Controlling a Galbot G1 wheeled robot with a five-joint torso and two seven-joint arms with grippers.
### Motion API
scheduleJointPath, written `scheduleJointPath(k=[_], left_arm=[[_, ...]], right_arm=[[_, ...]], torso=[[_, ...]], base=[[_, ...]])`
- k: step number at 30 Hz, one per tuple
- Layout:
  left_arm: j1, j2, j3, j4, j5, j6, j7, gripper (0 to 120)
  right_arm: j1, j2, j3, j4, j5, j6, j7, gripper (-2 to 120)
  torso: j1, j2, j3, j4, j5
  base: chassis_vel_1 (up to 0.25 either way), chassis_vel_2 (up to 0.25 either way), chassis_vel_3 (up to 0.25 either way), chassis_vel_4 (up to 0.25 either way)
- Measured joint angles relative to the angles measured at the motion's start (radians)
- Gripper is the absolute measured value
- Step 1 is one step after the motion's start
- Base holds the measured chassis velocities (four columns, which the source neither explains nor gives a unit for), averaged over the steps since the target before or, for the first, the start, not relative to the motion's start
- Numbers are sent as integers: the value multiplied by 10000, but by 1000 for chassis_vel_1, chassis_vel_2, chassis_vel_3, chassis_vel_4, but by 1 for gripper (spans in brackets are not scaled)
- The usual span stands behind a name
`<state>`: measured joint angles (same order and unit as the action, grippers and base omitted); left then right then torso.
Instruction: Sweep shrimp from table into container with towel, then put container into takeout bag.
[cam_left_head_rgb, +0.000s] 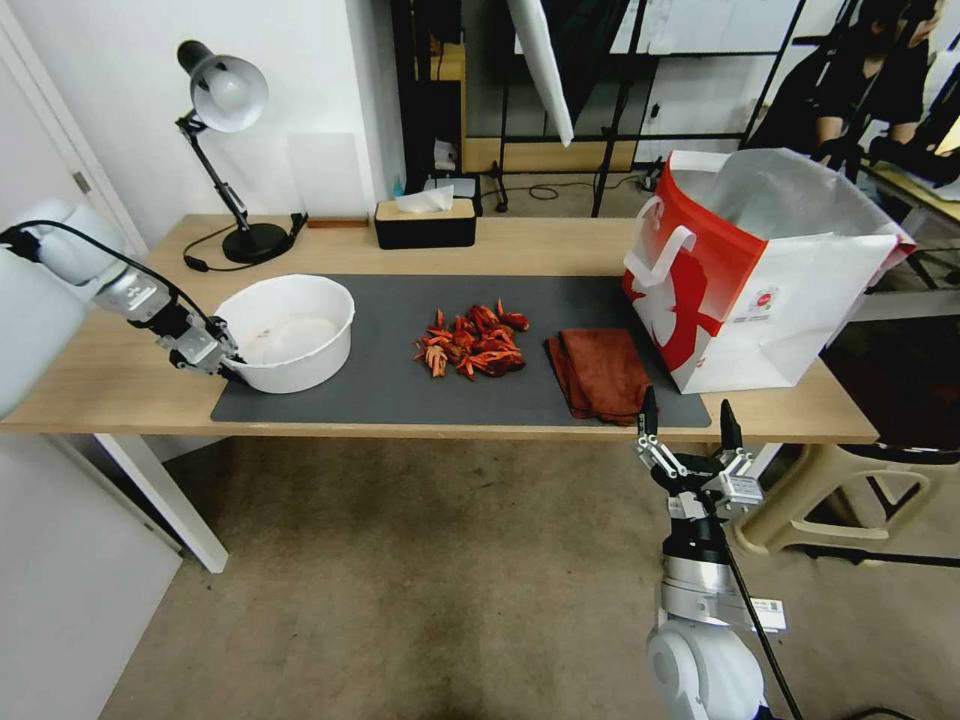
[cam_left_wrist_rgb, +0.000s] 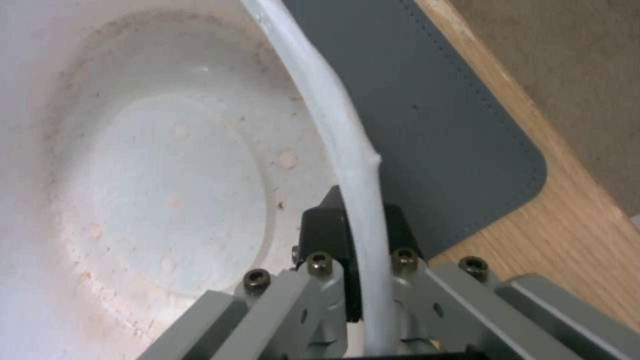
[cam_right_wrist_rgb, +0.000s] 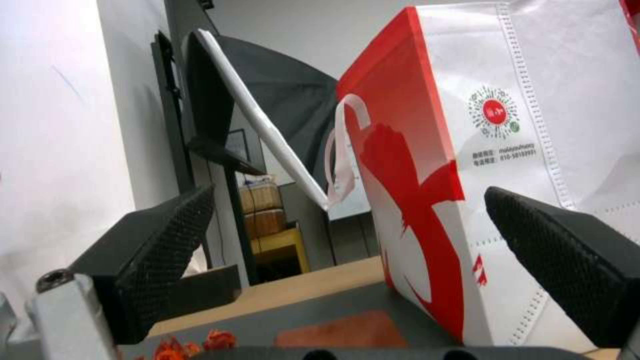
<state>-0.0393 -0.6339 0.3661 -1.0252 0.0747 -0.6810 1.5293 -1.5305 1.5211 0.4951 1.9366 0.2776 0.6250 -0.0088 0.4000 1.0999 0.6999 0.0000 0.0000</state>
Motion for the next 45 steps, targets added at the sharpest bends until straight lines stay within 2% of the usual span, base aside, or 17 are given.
scheduleJointPath(k=[8,12,15,16,19,20,22,23,27,28,30,31,35,38,39,43,45], left_arm=[[-234,200,-15,-445,-368,-44,0,0],[-460,303,228,-967,-705,2,0,0],[-636,419,493,-1717,-1200,100,0,0],[-636,419,493,-1717,-1200,100,0,0],[-673,509,572,-2531,-1441,222,-1,0],[-673,509,572,-2531,-1441,222,-1,0],[-703,610,646,-3245,-1637,320,-1,0],[-703,610,646,-3245,-1637,320,-1,0],[-714,784,886,-4451,-2060,515,-2,0],[-714,784,886,-4451,-2060,515,-2,0],[-699,848,967,-5176,-2175,668,-3,0],[-699,848,967,-5176,-2175,668,-3,0],[-610,909,990,-5923,-2280,784,-4,0],[-447,975,945,-6722,-2288,909,-6,0],[-447,975,945,-6722,-2288,909,-6,0],[4,1046,667,-7742,-2324,1033,-10,0],[192,1099,548,-8005,-2291,1037,-9,0]], right_arm=[[18,-9,-20,42,-20,-18,14,100],[10,-9,-6,55,-27,-23,17,100],[-13,-9,6,87,-34,-29,18,100],[-13,-9,6,87,-34,-29,18,100],[-36,-8,21,112,-43,-34,19,100],[-36,-8,21,112,-43,-34,19,100],[-60,-7,29,128,-69,-38,20,100],[-60,-7,29,128,-69,-38,20,100],[-77,38,19,129,-158,-41,20,100],[-77,38,19,129,-158,-41,20,100],[-84,91,-11,130,-234,-41,20,100],[-84,91,-11,130,-234,-41,20,100],[-102,158,-31,144,-334,-42,24,100],[-136,200,-26,145,-424,-40,27,100],[-136,200,-26,145,-424,-40,27,100],[-146,285,-14,106,-521,-15,31,100],[-145,306,-12,90,-547,-14,35,100]], torso=[[0,1,0,1,0],[1,0,1,-1,-1],[-1,1,0,0,1],[-1,1,0,0,1],[-1,0,1,-1,0],[-1,0,1,-1,0],[-2,1,0,-1,2],[-2,1,0,-1,2],[-1,1,0,0,1],[-1,1,0,0,1],[-1,0,0,0,2],[-1,0,0,0,2],[-1,0,0,0,1],[-1,0,0,0,2],[-1,0,0,0,2],[-1,0,0,-1,2],[-1,0,0,-1,1]], base=[[0,0,0,0],[0,0,0,0],[0,0,0,0],[0,0,0,0],[0,0,0,0],[0,0,0,0],[0,0,0,0],[0,0,0,0],[0,0,0,0],[0,0,0,0],[0,0,0,0],[0,0,0,0],[0,0,0,0],[0,0,0,0],[0,0,0,0],[0,0,0,0],[0,0,0,0]])
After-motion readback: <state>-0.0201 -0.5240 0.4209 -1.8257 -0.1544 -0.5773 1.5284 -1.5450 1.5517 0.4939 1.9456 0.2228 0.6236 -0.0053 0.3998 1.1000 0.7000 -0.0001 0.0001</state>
